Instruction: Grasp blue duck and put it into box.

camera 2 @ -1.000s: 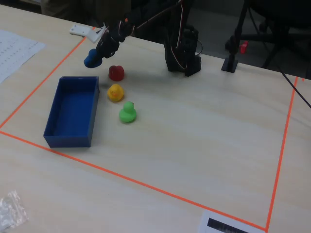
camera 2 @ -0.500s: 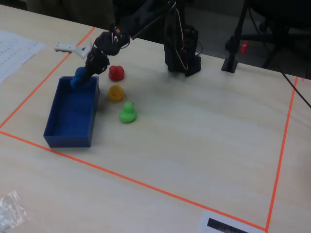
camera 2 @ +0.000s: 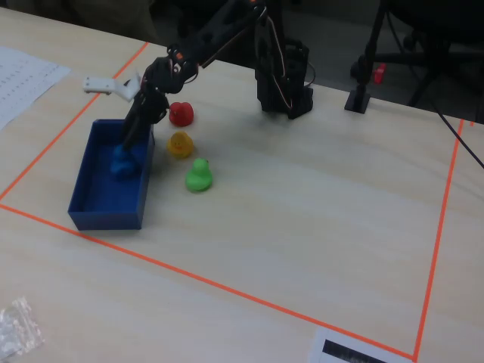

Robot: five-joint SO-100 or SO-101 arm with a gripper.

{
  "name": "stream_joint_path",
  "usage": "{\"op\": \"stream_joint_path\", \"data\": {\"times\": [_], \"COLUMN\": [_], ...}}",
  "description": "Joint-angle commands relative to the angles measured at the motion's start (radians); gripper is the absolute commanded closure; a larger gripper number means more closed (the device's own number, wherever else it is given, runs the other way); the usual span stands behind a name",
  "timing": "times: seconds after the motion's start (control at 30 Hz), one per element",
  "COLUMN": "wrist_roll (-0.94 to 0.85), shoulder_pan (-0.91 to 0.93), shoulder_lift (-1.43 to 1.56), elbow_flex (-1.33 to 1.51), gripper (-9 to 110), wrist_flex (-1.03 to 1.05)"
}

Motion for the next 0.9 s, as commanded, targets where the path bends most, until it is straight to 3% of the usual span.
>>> {"op": "stream_joint_path", "data": {"times": [0.0, 0.07, 0.33, 0.53, 0.87], "wrist_roll": [0.017, 0.018, 0.031, 0.037, -0.046], "shoulder_pan": [-0.083, -0.163, -0.512, -0.683, -0.744], "shoulder_lift": [0.360, 0.537, 1.124, 1.532, 1.717], "elbow_flex": [0.210, 0.347, 0.801, 0.997, 1.163], "gripper": [95, 101, 101, 101, 101], "wrist_flex": [0.084, 0.186, 0.483, 0.821, 1.080]}}
